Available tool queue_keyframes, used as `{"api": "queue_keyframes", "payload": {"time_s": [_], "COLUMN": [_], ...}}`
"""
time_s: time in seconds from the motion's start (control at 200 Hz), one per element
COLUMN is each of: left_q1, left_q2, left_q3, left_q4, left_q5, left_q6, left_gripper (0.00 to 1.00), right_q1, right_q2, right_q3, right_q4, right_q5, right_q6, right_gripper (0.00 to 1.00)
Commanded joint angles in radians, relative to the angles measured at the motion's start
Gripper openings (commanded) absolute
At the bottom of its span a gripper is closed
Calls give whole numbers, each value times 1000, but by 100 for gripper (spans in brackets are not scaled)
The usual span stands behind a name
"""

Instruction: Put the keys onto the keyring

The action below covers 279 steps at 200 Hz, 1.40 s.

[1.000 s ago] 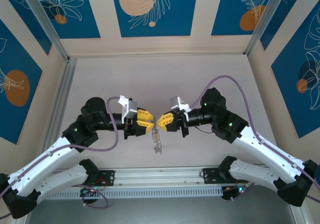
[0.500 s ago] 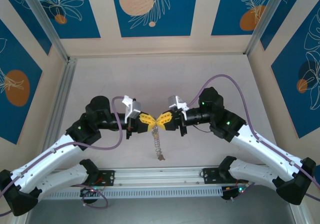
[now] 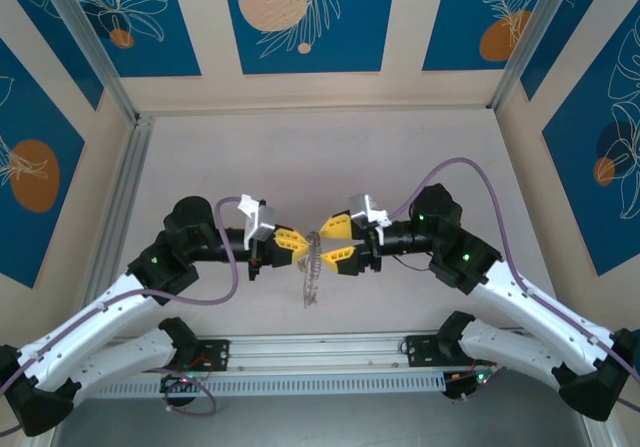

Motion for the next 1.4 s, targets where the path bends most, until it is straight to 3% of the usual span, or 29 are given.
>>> {"api": "queue_keyframes", "payload": {"time_s": [0.0,0.255,0.505,0.85,1.095,1.391], "left_q1": [-8,-8,-9,-8,-8,-8], "left_q2": [-37,-23,-24,-21,-30,12], "left_q3": [7,42,56,73,97,89], "left_q4": [42,-11,34,174,187,284], "left_q5": [57,59,96,291,279,270], "left_q6": [67,154,148,58,36,-9], "left_gripper": [0,0,0,0,0,0], "right_q1": [-22,-29,-21,21,73,101], "right_q2": [-54,-69,-36,-67,-148,-136], "right_q3": [-48,-67,-69,-43,-61,-66], "right_q4": [21,21,124,87,58,139], "right_q5": [10,-10,-54,-53,-4,10], "right_q6": [61,84,131,149,134,134], "right_gripper": [52,47,43,41,40,38]}}
